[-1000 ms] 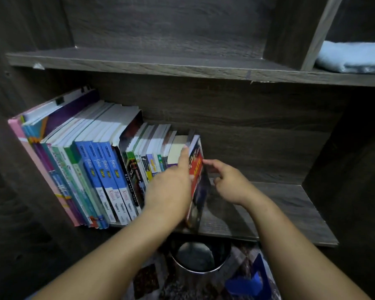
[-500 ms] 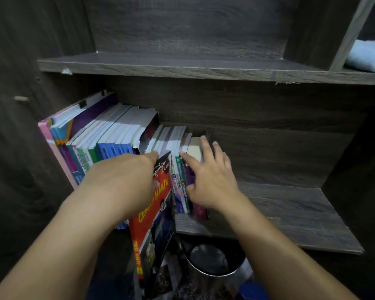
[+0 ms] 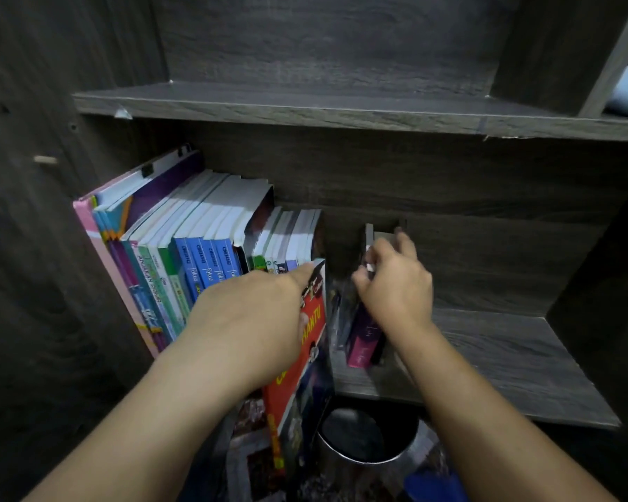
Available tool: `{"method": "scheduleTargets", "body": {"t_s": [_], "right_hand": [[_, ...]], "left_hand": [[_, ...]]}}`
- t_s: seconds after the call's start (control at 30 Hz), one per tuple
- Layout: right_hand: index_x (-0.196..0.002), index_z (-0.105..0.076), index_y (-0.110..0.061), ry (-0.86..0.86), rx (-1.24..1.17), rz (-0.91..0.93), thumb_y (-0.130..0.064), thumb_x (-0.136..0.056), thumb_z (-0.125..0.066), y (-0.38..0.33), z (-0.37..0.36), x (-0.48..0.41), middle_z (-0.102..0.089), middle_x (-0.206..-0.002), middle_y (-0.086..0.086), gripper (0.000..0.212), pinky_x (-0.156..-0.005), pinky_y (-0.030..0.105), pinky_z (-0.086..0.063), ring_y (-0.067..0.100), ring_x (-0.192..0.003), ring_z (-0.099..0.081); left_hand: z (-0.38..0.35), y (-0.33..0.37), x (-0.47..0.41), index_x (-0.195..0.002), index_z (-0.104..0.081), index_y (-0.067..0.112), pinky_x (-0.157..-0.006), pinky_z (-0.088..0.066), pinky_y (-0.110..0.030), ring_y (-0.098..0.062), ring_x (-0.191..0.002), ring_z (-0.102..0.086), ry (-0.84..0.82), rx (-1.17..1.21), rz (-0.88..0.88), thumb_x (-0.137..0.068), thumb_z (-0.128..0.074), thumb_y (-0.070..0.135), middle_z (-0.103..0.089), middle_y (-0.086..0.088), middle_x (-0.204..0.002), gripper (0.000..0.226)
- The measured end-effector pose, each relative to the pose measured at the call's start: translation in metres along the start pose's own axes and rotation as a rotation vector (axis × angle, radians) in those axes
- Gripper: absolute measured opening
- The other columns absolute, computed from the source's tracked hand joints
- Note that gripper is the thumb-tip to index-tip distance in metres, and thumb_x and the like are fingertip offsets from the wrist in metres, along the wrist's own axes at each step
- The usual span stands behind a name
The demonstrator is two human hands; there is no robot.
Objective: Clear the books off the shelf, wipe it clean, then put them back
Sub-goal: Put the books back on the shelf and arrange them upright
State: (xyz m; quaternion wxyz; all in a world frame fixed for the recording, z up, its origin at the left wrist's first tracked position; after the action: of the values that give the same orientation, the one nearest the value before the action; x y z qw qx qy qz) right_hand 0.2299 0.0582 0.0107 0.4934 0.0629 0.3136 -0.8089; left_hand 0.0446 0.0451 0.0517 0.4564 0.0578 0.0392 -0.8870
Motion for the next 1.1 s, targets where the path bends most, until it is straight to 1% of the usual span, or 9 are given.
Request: {"method": "scheduleTargets", "body": {"t_s": [0.2, 0.3, 0.4, 0.47, 0.6, 0.67, 0.73, 0.97, 1.1], "right_hand": [[-0.094, -0.059, -0.022, -0.013, -0.042, 0.138, -0.026, -0.082, -0.065, 0.002, 0.007, -0.002, -0.057, -0.117, -0.002, 0.014, -0.080, 0.035, -0.045, 0.024, -0.100, -0.058], [-0.093, -0.059, -0.019, 0.001, -0.059, 0.191, -0.024, -0.083, -0.065, -0.002, 0.008, 0.001, -0.058, -0.110, -0.001, 0.013, -0.077, 0.034, -0.046, 0.023, -0.097, -0.058], [-0.094, -0.060, -0.018, -0.022, -0.096, 0.212, -0.025, -0.086, -0.065, -0.002, 0.005, 0.002, -0.057, -0.114, -0.001, 0.012, -0.081, 0.035, -0.048, 0.023, -0.100, -0.057], [-0.093, -0.061, -0.018, -0.033, -0.127, 0.218, -0.027, -0.088, -0.064, 0.000, 0.005, 0.001, -0.056, -0.116, -0.001, 0.011, -0.082, 0.033, -0.047, 0.022, -0.102, -0.056], [-0.100, -0.066, -0.017, -0.174, -0.284, 0.173, -0.034, -0.097, -0.048, 0.009, -0.004, -0.003, -0.049, -0.135, 0.007, 0.025, -0.099, 0.033, -0.041, 0.024, -0.127, -0.046], [-0.119, -0.064, -0.022, -0.269, -0.391, 0.124, -0.036, -0.100, -0.040, 0.014, -0.007, -0.001, -0.032, -0.152, 0.010, 0.033, -0.111, 0.033, -0.027, 0.022, -0.143, -0.024], [-0.130, -0.054, -0.029, -0.299, -0.474, 0.075, -0.038, -0.101, -0.038, 0.019, -0.009, 0.000, -0.025, -0.155, 0.008, 0.035, -0.115, 0.035, -0.022, 0.020, -0.144, -0.020], [-0.139, -0.032, -0.042, -0.444, -0.721, -0.196, -0.046, -0.101, -0.033, 0.042, -0.020, 0.005, -0.053, -0.121, -0.007, 0.038, -0.097, 0.048, -0.047, 0.018, -0.106, -0.058], [-0.124, -0.042, -0.038, -0.550, -0.776, -0.380, -0.044, -0.102, -0.030, 0.058, -0.032, 0.015, -0.059, -0.111, 0.012, 0.026, -0.076, 0.042, -0.055, 0.024, -0.082, -0.062]], "left_hand": [[0.003, 0.000, -0.024, -0.152, -0.001, 0.035, -0.046, -0.031, -0.031, -0.017, -0.059, -0.041, 0.217, -0.040, 0.219, -0.097, -0.048, 0.021, -0.039, 0.003, -0.066, 0.074], [-0.015, 0.005, -0.039, -0.153, -0.001, 0.030, -0.044, -0.026, -0.029, -0.017, -0.058, -0.042, 0.291, -0.015, 0.253, -0.098, -0.049, 0.021, -0.044, 0.001, -0.070, 0.074], [-0.045, 0.012, -0.053, -0.154, 0.000, 0.026, -0.051, -0.035, -0.031, -0.020, -0.067, -0.053, 0.282, 0.036, 0.213, -0.099, -0.046, 0.022, -0.055, -0.002, -0.086, 0.072], [-0.050, 0.018, -0.055, -0.154, -0.006, 0.021, -0.060, -0.041, -0.032, -0.022, -0.090, -0.057, 0.301, 0.041, 0.187, -0.099, -0.043, 0.030, -0.058, -0.005, -0.105, 0.068], [-0.033, 0.017, -0.047, -0.143, -0.036, 0.015, -0.082, -0.035, -0.037, -0.025, -0.104, -0.035, 0.348, -0.079, 0.134, -0.082, -0.045, 0.061, -0.042, -0.007, -0.111, 0.077], [-0.030, 0.015, -0.045, -0.140, -0.038, 0.018, -0.089, -0.031, -0.040, -0.026, -0.110, -0.029, 0.344, -0.139, 0.051, -0.072, -0.057, 0.069, -0.033, -0.006, -0.118, 0.087], [-0.037, 0.009, -0.049, -0.145, -0.034, 0.020, -0.100, -0.027, -0.045, -0.029, -0.127, -0.022, 0.308, -0.177, 0.012, -0.067, -0.068, 0.069, -0.030, -0.007, -0.134, 0.098], [-0.047, 0.006, -0.063, -0.131, -0.054, 0.015, -0.095, -0.029, -0.050, -0.033, -0.129, -0.037, 0.386, -0.136, 0.058, -0.059, -0.084, 0.050, -0.050, -0.008, -0.132, 0.086], [-0.048, 0.019, -0.055, -0.136, -0.048, 0.014, -0.096, -0.027, -0.049, -0.032, -0.128, -0.036, 0.408, -0.100, 0.055, -0.060, -0.081, 0.040, -0.047, -0.007, -0.133, 0.087]]}}
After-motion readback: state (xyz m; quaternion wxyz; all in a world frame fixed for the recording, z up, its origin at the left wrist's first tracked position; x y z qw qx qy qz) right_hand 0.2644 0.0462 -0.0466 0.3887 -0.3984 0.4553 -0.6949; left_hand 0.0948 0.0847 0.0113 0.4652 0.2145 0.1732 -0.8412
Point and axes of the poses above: each hand's wrist, its own x-axis away from the middle knuckle, its own z-axis out of the back of the hand, y = z × x, the point moved 10 cm from there along -x, towards the middle knuckle
